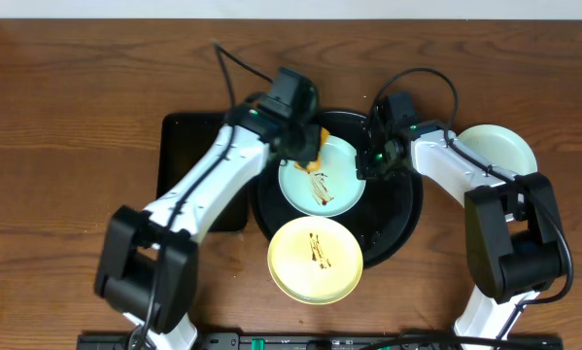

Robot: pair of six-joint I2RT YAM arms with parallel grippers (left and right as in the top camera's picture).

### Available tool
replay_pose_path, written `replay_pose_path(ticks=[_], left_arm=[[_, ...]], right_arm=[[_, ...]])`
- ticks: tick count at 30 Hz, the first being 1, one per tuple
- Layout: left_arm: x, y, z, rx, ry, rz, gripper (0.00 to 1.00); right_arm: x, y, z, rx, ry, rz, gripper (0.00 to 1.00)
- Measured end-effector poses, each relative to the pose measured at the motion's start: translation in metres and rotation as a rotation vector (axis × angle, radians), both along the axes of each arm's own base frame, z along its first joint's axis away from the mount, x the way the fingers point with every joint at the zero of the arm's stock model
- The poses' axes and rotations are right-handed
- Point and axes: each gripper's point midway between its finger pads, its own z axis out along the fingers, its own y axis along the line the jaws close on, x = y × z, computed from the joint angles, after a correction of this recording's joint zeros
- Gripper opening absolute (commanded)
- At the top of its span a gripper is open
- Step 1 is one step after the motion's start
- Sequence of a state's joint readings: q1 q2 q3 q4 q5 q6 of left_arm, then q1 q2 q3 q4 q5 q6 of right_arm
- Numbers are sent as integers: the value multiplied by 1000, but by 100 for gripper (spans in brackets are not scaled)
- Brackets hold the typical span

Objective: Clean dirty plates on tray and stack at the side
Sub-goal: 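Scrub the top pale green plate with the sponge in the left gripper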

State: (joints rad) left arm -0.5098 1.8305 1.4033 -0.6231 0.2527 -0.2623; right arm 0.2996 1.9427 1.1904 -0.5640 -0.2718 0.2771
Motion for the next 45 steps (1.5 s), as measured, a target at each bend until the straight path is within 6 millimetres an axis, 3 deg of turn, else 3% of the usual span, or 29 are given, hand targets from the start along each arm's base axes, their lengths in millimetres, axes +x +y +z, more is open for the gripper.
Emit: replay_pose_path(ticks=[6,16,26,36,45], left_arm=[[-24,-21,-30,41,81,-69,8],[-48,-47,-43,34,128,-150,8],[-57,-50,-76,62,205,-167,7],[-46,-43,-85,126,157,-142,8],[-8,-10,-84,223,48,-33,8]], right_arm=[[0,-1,0,-5,4,-19,1],[0,-1,0,-5,7,-28,1],[0,-2,-1,-5,8,-28,1],[-1,-3,0,-12,17,-31,1],[-3,-4,0,-19,29,-36,1]])
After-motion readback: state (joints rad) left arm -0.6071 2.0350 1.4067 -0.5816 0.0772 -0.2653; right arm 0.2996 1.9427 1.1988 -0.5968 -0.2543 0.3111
